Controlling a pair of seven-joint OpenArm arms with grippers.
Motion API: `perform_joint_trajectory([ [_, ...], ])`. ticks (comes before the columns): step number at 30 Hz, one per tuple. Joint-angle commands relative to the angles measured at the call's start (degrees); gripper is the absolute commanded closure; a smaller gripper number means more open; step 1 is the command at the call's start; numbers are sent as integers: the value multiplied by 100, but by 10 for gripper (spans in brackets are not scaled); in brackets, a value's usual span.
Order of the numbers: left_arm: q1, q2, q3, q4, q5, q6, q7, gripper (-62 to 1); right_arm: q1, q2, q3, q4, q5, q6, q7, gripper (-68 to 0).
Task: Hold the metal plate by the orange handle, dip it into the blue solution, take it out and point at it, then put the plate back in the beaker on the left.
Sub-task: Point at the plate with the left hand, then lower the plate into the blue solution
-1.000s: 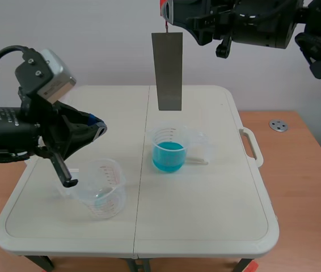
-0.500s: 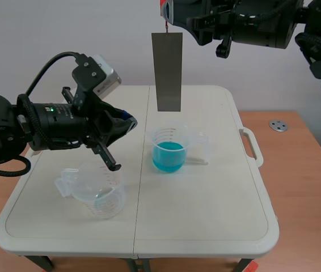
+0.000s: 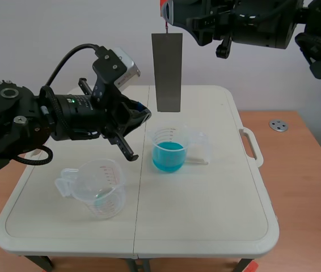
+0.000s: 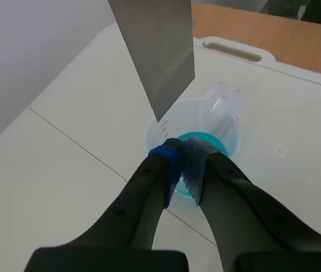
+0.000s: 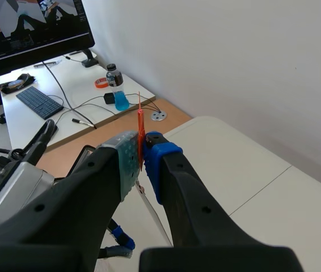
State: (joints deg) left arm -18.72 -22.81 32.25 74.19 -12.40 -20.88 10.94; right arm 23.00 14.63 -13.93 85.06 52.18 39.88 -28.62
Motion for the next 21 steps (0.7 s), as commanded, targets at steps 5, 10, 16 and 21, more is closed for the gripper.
perform_joint_trajectory([
  [5, -48, 22, -11, 74, -57, 208, -59, -19, 190, 28, 26, 63, 146, 0, 61, -13],
  [10, -35, 22, -11, 74, 9, 208, -59, -19, 190, 28, 26, 63, 201, 0, 31, -13],
  [16, -17, 20, -11, 74, 26, 208, -57, -19, 190, 28, 26, 63, 260, 0, -2, -13],
  [21, 0, 7, -11, 74, 26, 205, -57, -19, 190, 28, 26, 63, 273, 0, -2, -13],
])
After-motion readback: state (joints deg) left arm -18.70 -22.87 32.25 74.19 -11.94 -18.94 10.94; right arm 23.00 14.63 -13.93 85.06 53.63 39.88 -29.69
